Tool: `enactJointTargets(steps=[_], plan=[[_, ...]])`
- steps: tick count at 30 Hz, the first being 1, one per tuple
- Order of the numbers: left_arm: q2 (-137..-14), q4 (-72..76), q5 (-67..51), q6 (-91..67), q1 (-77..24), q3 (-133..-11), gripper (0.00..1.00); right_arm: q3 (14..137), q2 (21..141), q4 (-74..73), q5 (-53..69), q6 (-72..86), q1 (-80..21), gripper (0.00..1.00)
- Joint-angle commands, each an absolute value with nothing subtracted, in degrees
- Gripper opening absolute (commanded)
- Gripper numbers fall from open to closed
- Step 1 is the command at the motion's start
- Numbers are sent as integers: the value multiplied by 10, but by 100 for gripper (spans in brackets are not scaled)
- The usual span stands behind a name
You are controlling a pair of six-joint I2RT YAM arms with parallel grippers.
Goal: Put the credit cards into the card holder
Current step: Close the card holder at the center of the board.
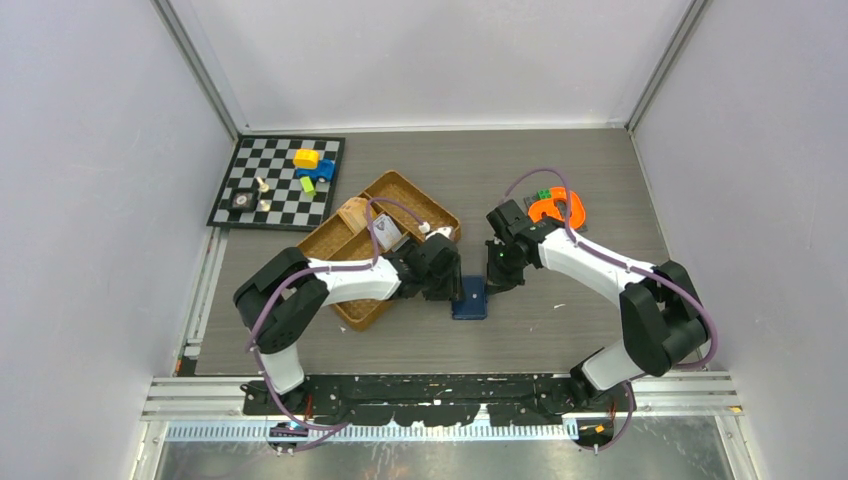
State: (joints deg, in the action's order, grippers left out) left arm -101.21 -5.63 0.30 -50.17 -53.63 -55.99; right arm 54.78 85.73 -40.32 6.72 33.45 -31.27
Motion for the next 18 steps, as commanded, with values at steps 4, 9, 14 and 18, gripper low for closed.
enactJointTargets(steps=[4, 9, 14, 18], plan=[[-1043, -126, 38, -476, -542, -553, 38, 529, 859, -347, 122, 331, -310, 0], [-1043, -124, 36, -476, -542, -549, 36, 521, 881, -324, 131, 336, -311, 0], [-1044, -120, 33, -476, -542, -547, 35, 521, 902, -313, 128, 336, -311, 0], [-1044, -119, 32, -476, -542, -547, 35, 521, 910, -311, 119, 339, -311, 0]])
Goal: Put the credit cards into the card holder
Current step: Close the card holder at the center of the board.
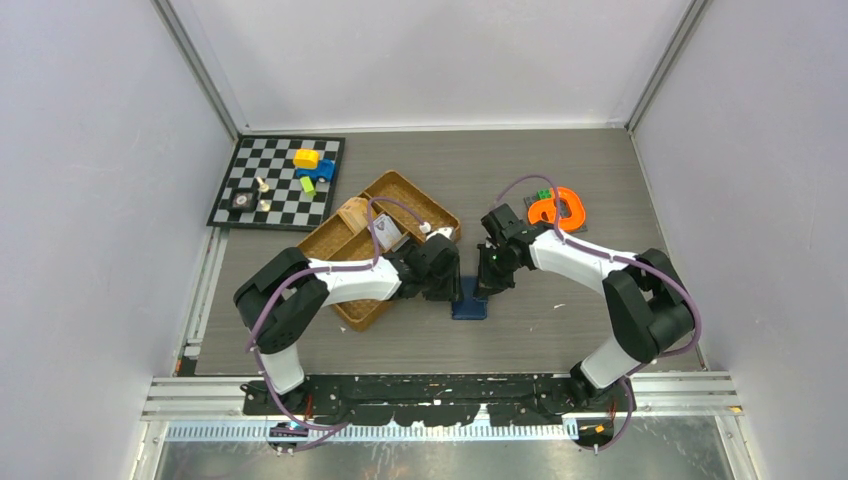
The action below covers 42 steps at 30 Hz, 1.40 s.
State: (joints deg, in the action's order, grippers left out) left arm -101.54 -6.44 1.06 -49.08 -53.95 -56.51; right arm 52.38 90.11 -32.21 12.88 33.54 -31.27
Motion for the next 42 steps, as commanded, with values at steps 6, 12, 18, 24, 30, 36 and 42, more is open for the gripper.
enactJointTargets(steps=[6, 12, 18, 24, 30, 36, 42], plan=[[-1043, -119, 32, -476, -542, -545, 34, 519, 915, -312, 100, 344, -311, 0], [-1044, -117, 30, -477, -542, -544, 33, 519, 924, -305, 99, 345, -311, 1], [-1045, -116, 28, -476, -542, -545, 33, 518, 933, -299, 104, 344, -311, 1], [-1046, -114, 28, -476, -542, -544, 32, 514, 933, -282, 117, 352, -311, 1], [-1047, -114, 26, -477, -542, -544, 31, 514, 937, -274, 130, 355, -311, 1], [-1048, -113, 25, -477, -542, -544, 30, 513, 949, -268, 138, 354, -311, 1], [-1048, -113, 25, -477, -542, -544, 30, 515, 955, -263, 141, 356, -311, 0]])
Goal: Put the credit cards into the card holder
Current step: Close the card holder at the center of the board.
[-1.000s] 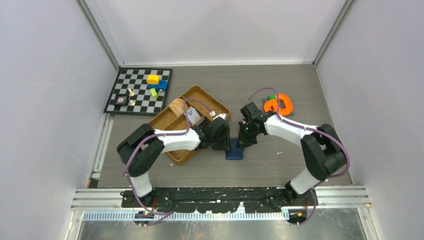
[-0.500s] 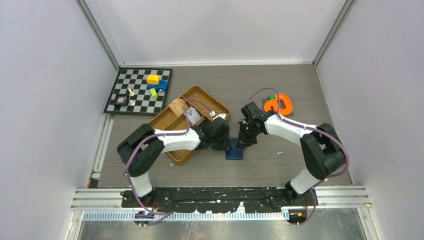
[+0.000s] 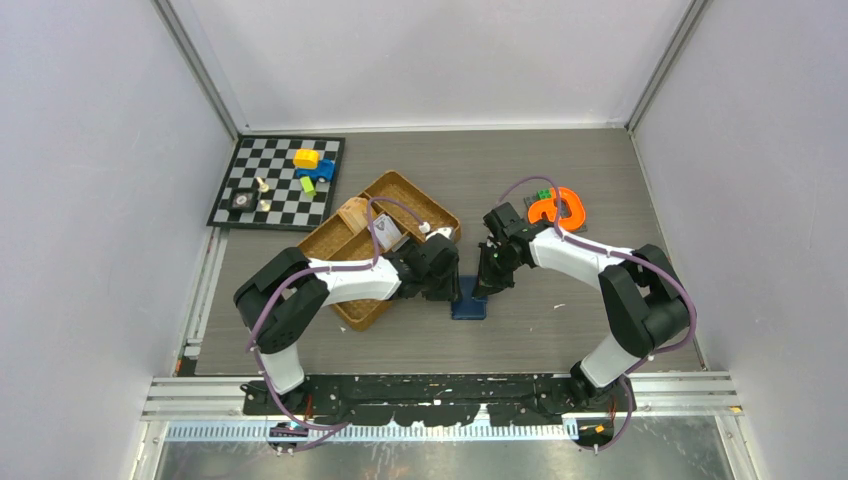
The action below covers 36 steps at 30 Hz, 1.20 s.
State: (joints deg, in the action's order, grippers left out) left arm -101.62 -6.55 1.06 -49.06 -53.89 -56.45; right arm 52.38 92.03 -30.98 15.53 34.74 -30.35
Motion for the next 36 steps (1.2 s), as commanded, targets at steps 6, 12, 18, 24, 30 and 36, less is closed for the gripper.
enactJointTargets(steps=[6, 12, 18, 24, 30, 36], plan=[[-1051, -113, 24, -478, -542, -543, 29, 514, 945, -255, 148, 363, -311, 0], [-1050, -113, 24, -478, -542, -544, 29, 515, 955, -246, 159, 364, -311, 1], [-1049, -113, 24, -478, -543, -543, 29, 514, 953, -240, 163, 372, -311, 0], [-1049, -112, 23, -478, -542, -543, 28, 525, 978, -258, 144, 373, -311, 1], [-1047, -111, 24, -479, -542, -541, 28, 519, 994, -260, 132, 377, -311, 1], [-1047, -110, 23, -479, -542, -541, 27, 530, 1012, -271, 111, 380, -313, 1]])
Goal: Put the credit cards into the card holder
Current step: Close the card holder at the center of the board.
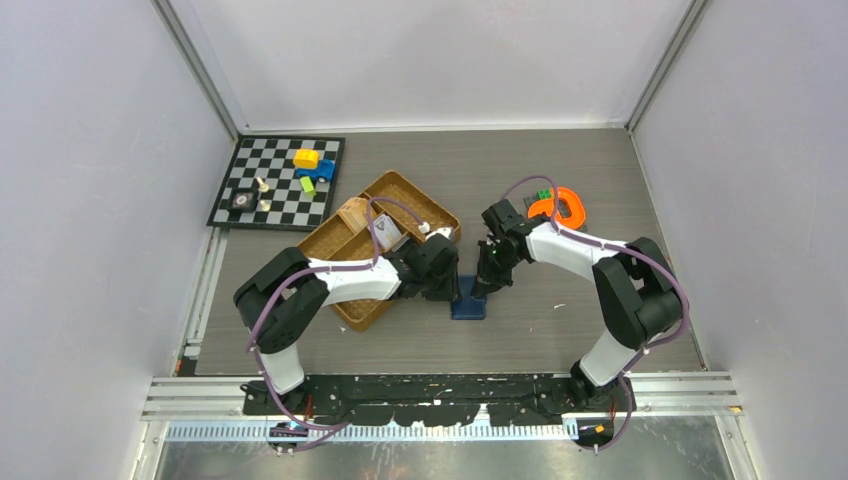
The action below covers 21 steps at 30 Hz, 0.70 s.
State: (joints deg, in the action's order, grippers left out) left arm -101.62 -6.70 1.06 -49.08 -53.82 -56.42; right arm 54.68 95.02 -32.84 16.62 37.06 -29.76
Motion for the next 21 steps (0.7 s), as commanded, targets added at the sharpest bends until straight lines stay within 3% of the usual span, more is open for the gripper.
enactJointTargets(steps=[1, 21], plan=[[-1047, -110, 23, -478, -542, -541, 27, 529, 1014, -272, 109, 380, -313, 0], [-1045, -107, 21, -477, -542, -539, 26, 537, 1066, -275, 39, 401, -350, 1]])
